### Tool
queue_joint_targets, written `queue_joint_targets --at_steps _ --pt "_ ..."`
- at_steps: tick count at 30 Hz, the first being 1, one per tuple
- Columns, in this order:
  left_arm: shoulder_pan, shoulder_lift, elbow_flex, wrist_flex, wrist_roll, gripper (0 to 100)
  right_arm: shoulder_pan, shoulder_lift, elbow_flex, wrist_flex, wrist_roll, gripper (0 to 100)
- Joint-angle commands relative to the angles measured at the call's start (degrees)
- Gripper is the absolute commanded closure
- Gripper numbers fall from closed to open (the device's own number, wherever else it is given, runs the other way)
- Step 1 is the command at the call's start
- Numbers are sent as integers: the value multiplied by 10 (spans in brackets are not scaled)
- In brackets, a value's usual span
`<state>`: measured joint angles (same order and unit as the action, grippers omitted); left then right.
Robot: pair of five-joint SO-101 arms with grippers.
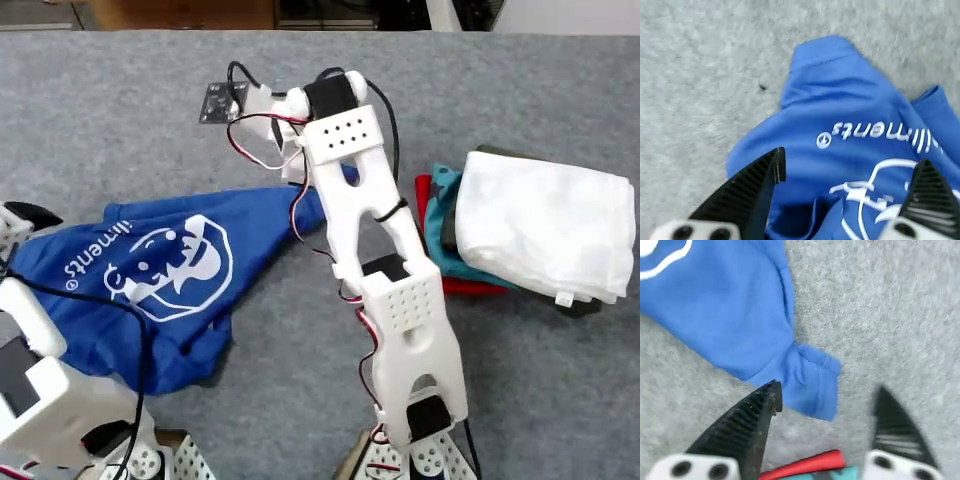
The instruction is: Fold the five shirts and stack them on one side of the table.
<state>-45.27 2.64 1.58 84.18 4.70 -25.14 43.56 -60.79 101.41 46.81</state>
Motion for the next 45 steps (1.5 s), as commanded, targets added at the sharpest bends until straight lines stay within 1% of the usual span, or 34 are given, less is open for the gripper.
queue_joint_targets --at_steps 1,4,6,8,11,15,17,22,25,28,32,33,35,39,45 --pt "7 -3 59 -95 14 612 -20 -57 -16 11 -87 635" --pt "3 -3 118 -151 12 628 -57 -98 62 11 -193 681" --pt "2 -3 147 -174 11 677 -95 -129 140 11 -280 710" --pt "2 -3 168 -190 8 739 -138 -152 213 9 -339 729" --pt "2 -3 187 -201 -29 836 -192 -161 278 -16 -386 737" --pt "0 -3 207 -200 -87 987 -217 -137 298 -62 -429 736" --pt "-14 -6 213 -200 -107 967 -222 -117 298 -80 -472 736" --pt "-84 -4 211 -201 -149 981 -250 -76 297 -116 -596 737" --pt "-123 -4 216 -199 -188 981 -267 -50 297 -148 -646 737" --pt "-162 -4 216 -197 -224 981 -273 -17 297 -169 -669 737" --pt "-209 -6 216 -197 -262 981 -274 29 297 -164 -671 740" --pt "-219 -7 216 -197 -270 981 -274 39 298 -157 -671 752" --pt "-232 -8 214 -197 -280 981 -274 52 295 -147 -666 815" --pt "-232 -8 211 -197 -283 981 -272 58 266 -120 -663 987" --pt "-202 -9 210 -196 -280 980 -275 54 260 -66 -573 994"
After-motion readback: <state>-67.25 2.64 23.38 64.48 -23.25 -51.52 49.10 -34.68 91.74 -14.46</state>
